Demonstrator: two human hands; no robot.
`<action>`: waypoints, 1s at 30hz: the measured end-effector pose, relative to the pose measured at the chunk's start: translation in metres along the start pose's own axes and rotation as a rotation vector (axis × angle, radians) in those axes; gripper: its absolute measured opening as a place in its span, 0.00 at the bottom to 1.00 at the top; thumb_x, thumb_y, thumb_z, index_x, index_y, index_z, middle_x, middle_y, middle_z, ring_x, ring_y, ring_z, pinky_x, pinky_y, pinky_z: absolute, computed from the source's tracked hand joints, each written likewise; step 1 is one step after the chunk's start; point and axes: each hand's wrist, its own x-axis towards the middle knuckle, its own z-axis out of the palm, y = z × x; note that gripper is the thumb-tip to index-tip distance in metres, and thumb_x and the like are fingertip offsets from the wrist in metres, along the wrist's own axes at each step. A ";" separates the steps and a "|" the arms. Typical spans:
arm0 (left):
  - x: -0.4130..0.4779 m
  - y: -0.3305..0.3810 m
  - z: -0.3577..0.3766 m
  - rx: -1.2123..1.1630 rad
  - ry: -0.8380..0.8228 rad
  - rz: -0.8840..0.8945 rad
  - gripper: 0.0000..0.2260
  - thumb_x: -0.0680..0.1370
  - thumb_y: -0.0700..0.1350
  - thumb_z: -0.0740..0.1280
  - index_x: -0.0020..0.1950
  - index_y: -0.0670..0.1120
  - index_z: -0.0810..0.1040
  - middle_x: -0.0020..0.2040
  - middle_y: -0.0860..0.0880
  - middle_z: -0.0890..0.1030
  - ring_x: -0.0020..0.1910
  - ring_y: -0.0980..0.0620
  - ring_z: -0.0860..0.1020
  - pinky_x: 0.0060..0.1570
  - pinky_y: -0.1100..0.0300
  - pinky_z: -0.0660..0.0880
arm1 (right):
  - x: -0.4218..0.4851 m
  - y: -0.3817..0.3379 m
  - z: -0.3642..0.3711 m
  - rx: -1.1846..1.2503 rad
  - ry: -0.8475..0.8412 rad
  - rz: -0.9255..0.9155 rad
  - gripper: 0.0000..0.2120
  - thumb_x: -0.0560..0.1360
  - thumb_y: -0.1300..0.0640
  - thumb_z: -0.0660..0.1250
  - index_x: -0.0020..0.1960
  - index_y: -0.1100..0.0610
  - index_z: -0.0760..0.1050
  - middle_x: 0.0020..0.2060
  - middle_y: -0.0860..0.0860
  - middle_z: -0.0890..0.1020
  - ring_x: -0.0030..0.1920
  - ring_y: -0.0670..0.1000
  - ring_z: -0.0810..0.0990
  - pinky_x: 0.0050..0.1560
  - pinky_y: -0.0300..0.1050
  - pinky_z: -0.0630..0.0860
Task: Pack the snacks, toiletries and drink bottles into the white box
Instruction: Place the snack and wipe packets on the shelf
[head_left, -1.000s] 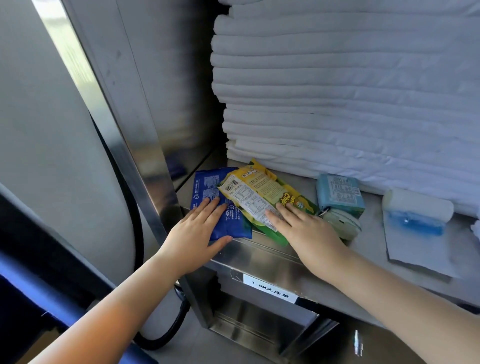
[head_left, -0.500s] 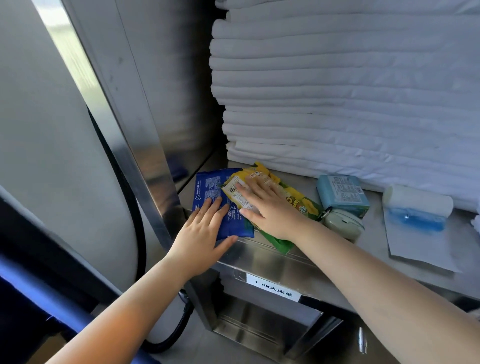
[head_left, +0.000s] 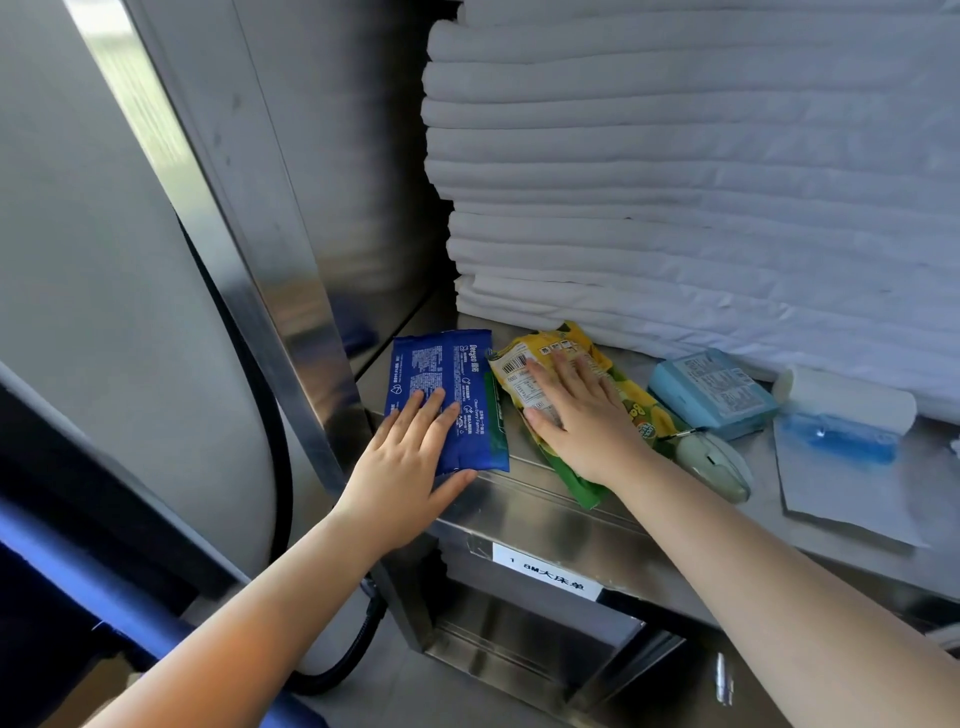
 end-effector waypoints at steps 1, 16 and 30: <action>0.000 0.000 0.000 -0.005 0.005 0.004 0.36 0.74 0.68 0.47 0.77 0.50 0.48 0.78 0.50 0.49 0.76 0.51 0.44 0.70 0.56 0.39 | -0.002 0.003 0.000 -0.004 0.008 0.008 0.29 0.79 0.37 0.44 0.76 0.41 0.37 0.77 0.50 0.41 0.77 0.55 0.40 0.75 0.55 0.42; -0.015 -0.005 -0.010 0.067 0.009 0.030 0.37 0.76 0.54 0.66 0.76 0.43 0.48 0.76 0.45 0.51 0.75 0.49 0.49 0.70 0.50 0.43 | -0.023 -0.060 -0.004 -0.011 -0.045 -0.396 0.39 0.77 0.34 0.51 0.78 0.54 0.41 0.77 0.51 0.43 0.76 0.49 0.39 0.74 0.46 0.40; -0.013 -0.006 -0.050 0.041 0.359 0.247 0.27 0.64 0.35 0.78 0.63 0.41 0.77 0.58 0.45 0.81 0.56 0.46 0.80 0.54 0.53 0.76 | -0.029 -0.058 -0.025 0.115 0.337 -0.478 0.19 0.75 0.64 0.68 0.66 0.60 0.74 0.63 0.55 0.77 0.63 0.53 0.76 0.59 0.49 0.77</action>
